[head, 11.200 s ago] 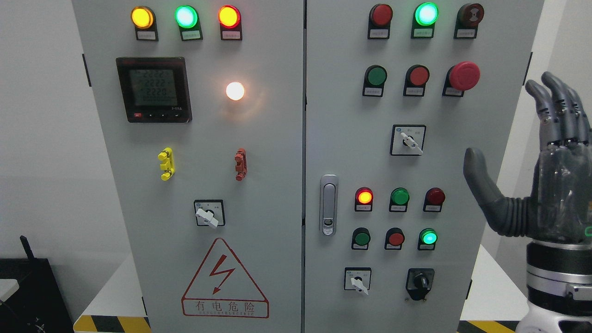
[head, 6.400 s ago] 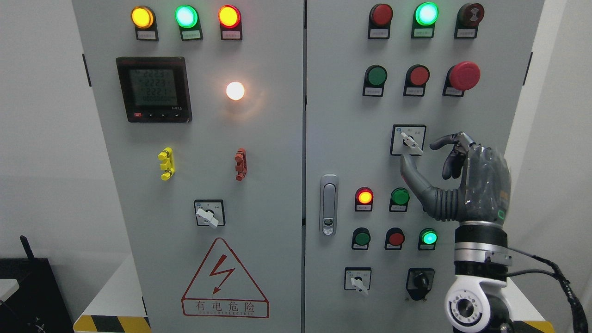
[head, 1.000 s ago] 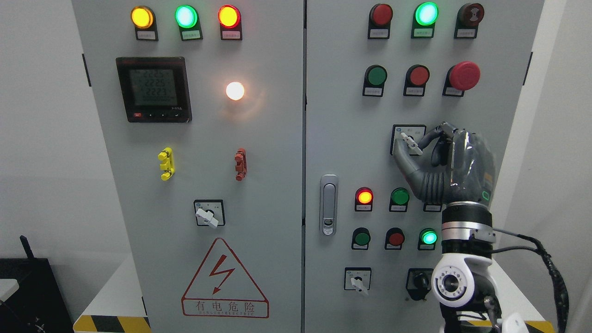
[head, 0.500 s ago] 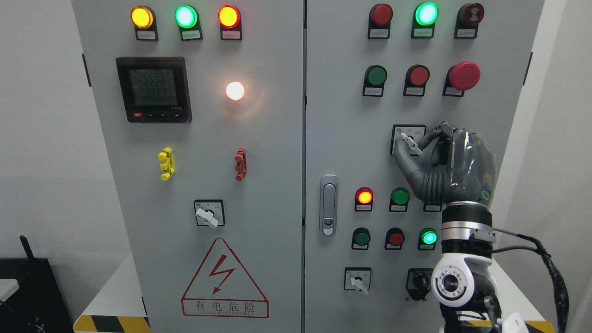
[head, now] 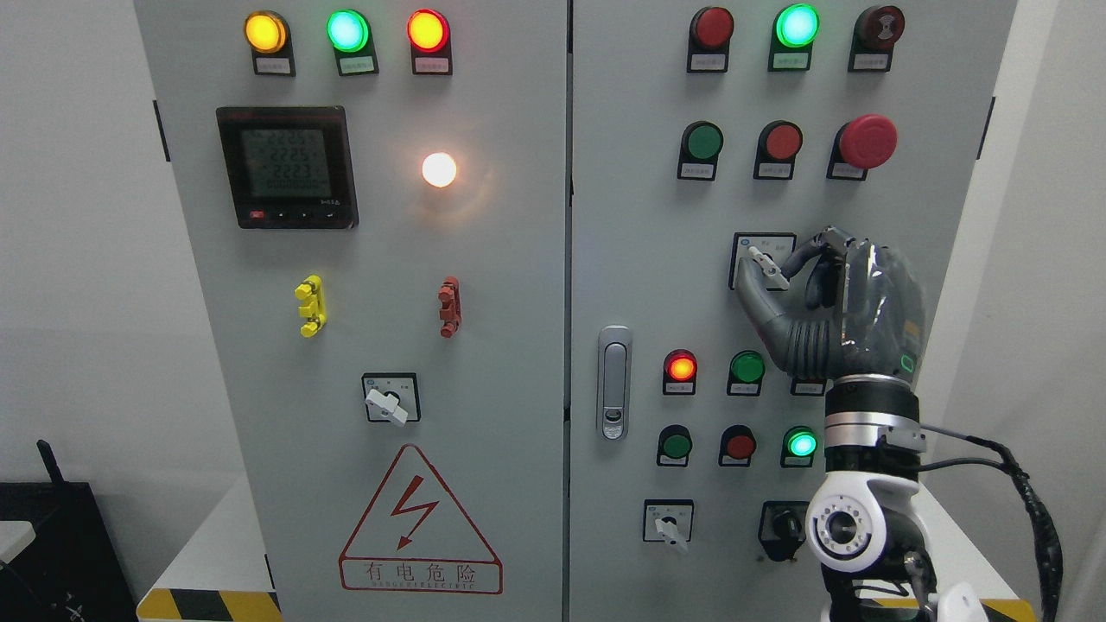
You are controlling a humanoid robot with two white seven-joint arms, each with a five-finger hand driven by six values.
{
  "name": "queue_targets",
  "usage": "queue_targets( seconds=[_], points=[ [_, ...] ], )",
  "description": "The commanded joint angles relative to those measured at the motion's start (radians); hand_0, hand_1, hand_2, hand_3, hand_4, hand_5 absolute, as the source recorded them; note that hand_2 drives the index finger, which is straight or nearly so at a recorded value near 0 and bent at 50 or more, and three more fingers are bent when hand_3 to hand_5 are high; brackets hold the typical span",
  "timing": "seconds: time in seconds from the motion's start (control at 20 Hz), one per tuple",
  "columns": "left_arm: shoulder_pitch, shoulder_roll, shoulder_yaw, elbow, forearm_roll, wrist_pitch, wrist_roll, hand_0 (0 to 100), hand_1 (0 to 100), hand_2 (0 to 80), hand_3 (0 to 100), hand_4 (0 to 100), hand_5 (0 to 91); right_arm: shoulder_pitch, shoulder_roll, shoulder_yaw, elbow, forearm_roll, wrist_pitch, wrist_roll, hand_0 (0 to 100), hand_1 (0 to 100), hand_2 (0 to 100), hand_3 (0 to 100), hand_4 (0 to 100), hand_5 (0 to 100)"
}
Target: Rotate and turn off gray switch
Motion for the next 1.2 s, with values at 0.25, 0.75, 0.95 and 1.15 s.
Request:
queue_targets(
  seconds=[0.25, 0.75, 0.95, 1.15],
  points=[
    [-0.009, 0.001, 0.008, -0.025, 0.020, -0.001, 0.001, 12, 39, 0.0, 0, 0, 0.0, -0.001, 0.026, 0.006, 0.000, 0.000, 0.000, 0.000, 37, 48, 69, 100, 100, 100],
    [-0.009, 0.000, 0.008, -0.025, 0.020, -0.001, 0.001, 12, 39, 0.0, 0, 0, 0.0, 0.000, 0.026, 0.006, 0.000, -0.002, 0.000, 0.000, 40, 47, 70, 100, 100, 100],
    [-0.009, 0.000, 0.008, -0.025, 0.020, -0.001, 0.001, 12, 39, 0.0, 0, 0, 0.0, 0.000, 0.026, 0.006, 0.000, -0.002, 0.000, 0.000, 42, 46, 70, 100, 100, 100],
    [-0.009, 0.000, 0.008, -0.025, 0.020, -0.001, 0.001, 12, 39, 0.0, 0, 0, 0.0, 0.000, 0.026, 0.006, 0.003, -0.002, 0.000, 0.000, 43, 46, 70, 100, 100, 100]
  ],
)
